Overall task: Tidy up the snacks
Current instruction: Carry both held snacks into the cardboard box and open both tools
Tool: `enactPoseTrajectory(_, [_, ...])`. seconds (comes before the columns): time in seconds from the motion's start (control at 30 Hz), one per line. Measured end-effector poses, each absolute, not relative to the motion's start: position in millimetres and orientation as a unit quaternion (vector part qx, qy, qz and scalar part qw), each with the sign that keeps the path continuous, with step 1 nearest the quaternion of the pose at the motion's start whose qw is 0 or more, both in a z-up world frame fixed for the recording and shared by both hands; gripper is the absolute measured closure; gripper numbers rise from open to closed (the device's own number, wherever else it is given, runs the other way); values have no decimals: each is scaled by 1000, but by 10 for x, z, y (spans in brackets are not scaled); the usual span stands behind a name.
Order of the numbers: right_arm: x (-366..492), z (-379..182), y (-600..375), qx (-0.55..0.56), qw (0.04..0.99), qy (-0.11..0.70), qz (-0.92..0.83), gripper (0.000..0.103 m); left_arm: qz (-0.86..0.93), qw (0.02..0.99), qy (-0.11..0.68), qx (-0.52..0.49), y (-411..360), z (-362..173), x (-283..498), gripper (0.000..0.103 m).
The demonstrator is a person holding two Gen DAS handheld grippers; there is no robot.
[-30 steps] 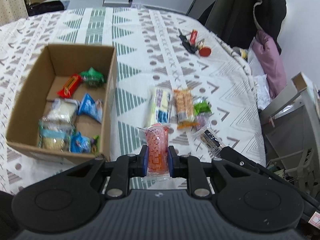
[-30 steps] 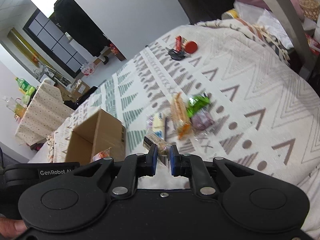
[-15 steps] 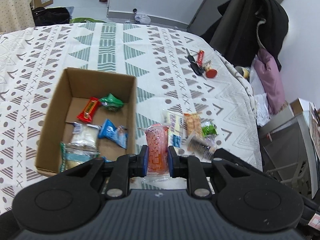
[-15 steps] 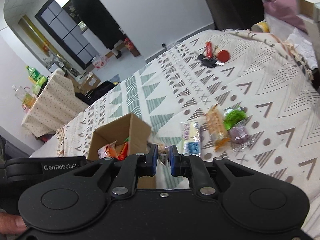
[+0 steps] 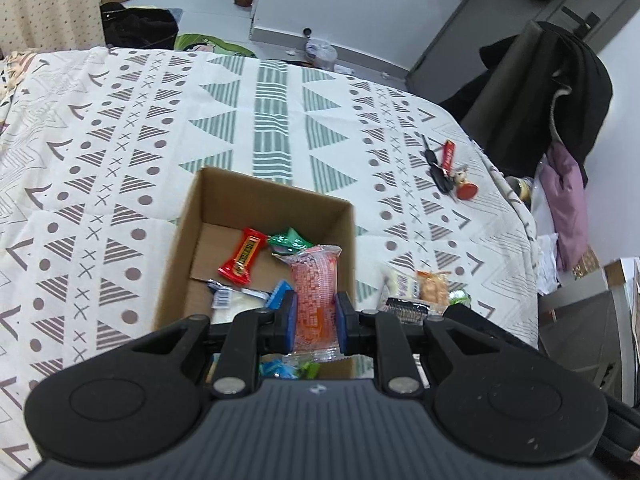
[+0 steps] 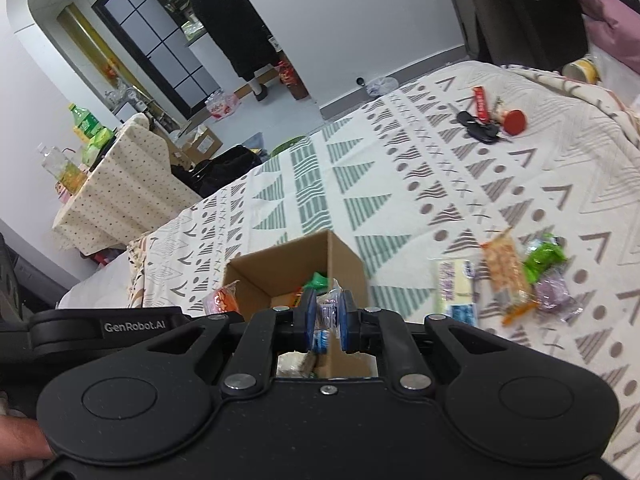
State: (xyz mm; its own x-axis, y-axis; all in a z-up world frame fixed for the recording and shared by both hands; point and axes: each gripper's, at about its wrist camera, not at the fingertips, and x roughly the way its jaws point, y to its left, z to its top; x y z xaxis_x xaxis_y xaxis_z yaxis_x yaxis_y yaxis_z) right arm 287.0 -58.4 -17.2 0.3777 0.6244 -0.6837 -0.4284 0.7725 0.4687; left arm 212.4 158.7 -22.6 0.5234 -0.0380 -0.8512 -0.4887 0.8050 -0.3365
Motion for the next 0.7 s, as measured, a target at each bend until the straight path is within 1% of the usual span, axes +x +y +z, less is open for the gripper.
enactPoseTrajectory(0.3, [2892, -261, -233, 95, 807, 479, 333, 91, 149, 819, 469, -295, 1895, -352, 2172, 84])
enactPoseTrajectory(0.4, [2890, -319, -151, 87, 788, 506, 342, 85, 152, 818, 468, -298, 1966, -374, 2203, 84])
enactPoseTrajectory(0.47, [2880, -335, -150, 86, 787, 505, 344, 83, 155, 817, 468, -299, 1997, -391, 2230, 84])
enactPoseTrajectory(0.57, [2901, -370, -201, 87, 789, 509, 333, 82, 153, 816, 470, -300, 2012, -416, 2282, 84])
enactPoseTrajectory(0.63, [2924, -394, -265, 90, 791, 511, 324, 82, 153, 817, 475, -290, 1990, -422, 2319, 81])
enactPoseTrajectory(0.7, [2935, -410, -346, 92, 793, 512, 316, 82, 159, 812, 481, -289, 1988, -444, 2334, 80])
